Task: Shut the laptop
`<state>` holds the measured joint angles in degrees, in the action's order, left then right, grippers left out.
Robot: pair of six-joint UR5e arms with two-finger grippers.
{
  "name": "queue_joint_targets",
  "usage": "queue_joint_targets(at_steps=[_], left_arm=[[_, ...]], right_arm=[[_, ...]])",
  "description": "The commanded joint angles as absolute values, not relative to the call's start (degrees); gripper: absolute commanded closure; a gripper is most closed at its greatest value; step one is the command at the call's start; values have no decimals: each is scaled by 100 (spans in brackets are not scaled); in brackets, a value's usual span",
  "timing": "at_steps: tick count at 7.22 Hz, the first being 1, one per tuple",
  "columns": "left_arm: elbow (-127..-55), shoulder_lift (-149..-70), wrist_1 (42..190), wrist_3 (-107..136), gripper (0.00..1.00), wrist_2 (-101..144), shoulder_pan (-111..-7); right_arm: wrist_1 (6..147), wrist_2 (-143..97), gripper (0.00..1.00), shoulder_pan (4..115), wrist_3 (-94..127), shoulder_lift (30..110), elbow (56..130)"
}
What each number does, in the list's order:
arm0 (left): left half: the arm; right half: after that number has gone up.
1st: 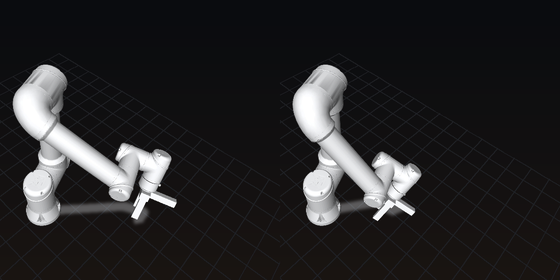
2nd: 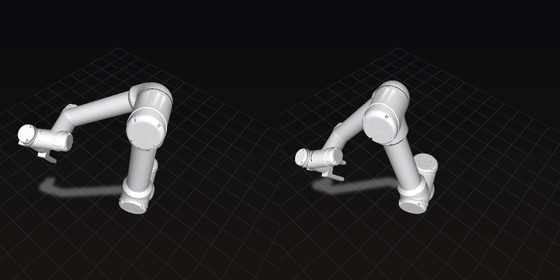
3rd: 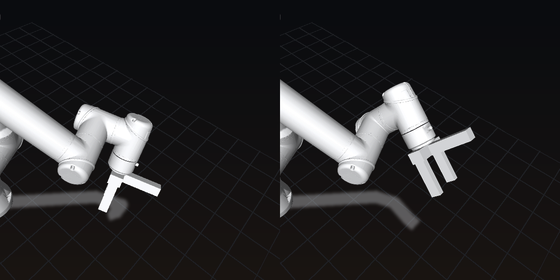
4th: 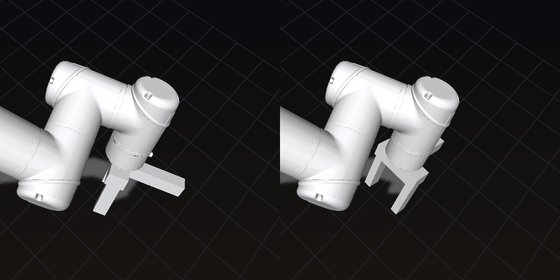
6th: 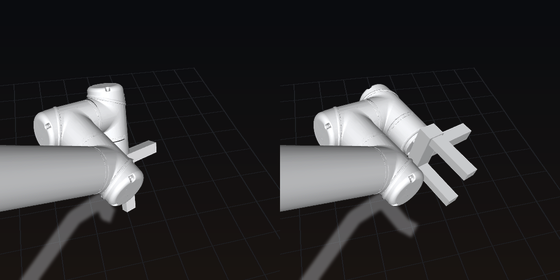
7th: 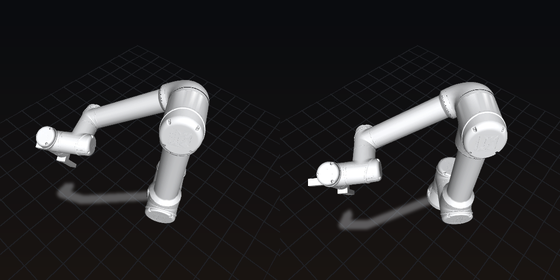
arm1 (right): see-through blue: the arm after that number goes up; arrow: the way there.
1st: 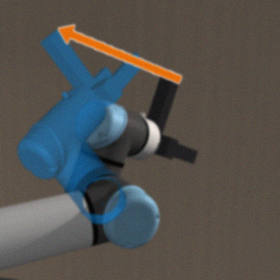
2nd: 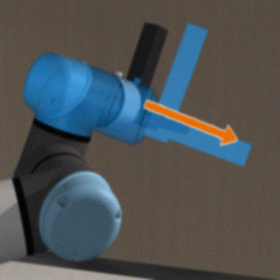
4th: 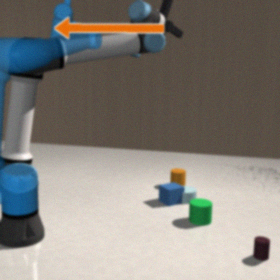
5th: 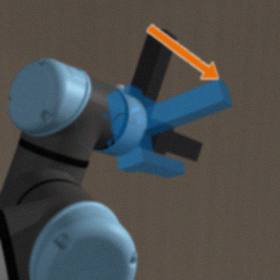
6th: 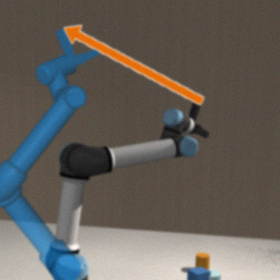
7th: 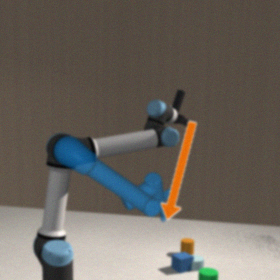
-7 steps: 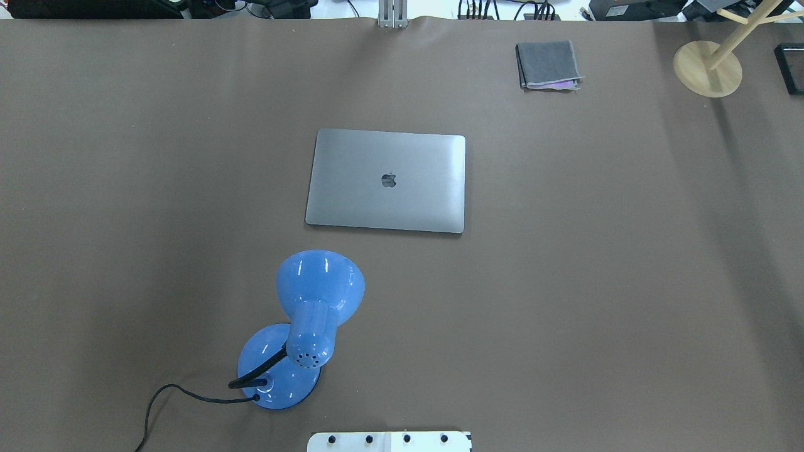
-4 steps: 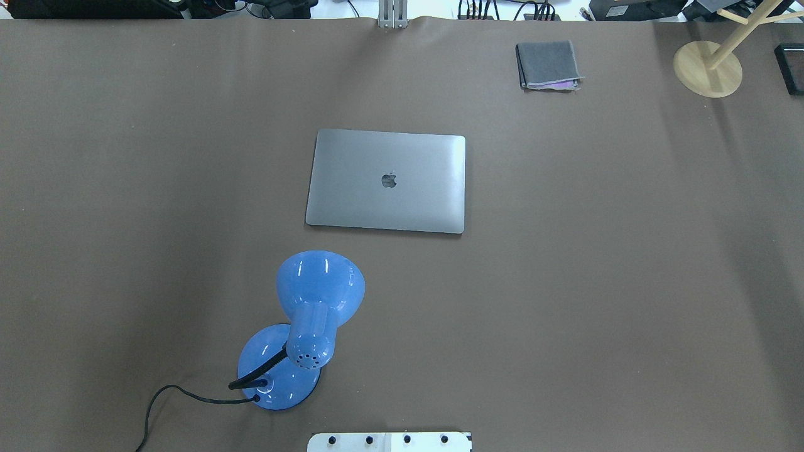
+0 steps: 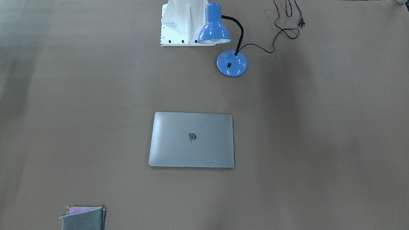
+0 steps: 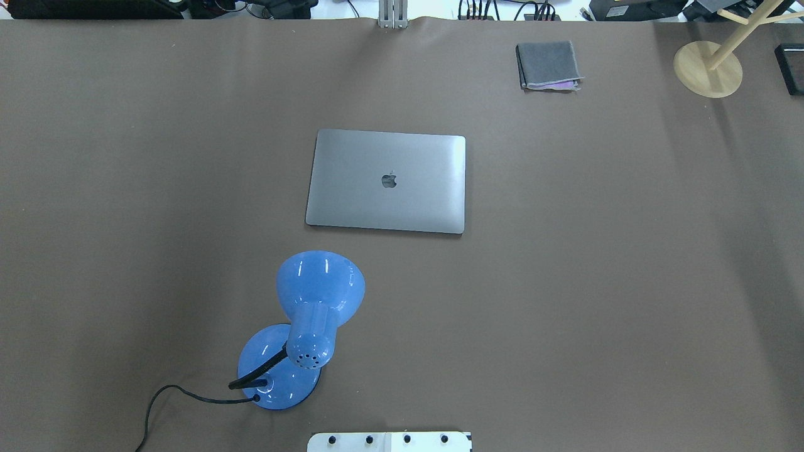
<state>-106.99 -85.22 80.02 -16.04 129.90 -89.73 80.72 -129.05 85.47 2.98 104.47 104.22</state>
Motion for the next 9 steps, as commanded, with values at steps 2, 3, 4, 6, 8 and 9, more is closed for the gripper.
queue_joint_targets(at_steps=[2,3,4,6,8,9], left_arm=[[-10600,-8394,8007,-1600,2,12990,-8965],[-10591,-8394,8007,-1600,2,12982,-8965],[-10556,-8394,7998,-1608,2,12981,-8965],[-10582,-8394,7998,-1608,2,12981,-8965],[-10582,-8394,7998,-1608,2,12981,-8974],[-10582,-8385,7998,-1608,2,12981,-8974]], right_arm=[[8672,-13113,0,8368,282,10441,10598],[9101,-13122,0,8358,246,10450,10835],[9393,-13139,0,8358,246,10468,11020],[9413,-13140,0,8350,246,10459,11013],[9396,-13209,0,8350,264,10441,10995],[9387,-13410,0,8350,246,10468,10943]])
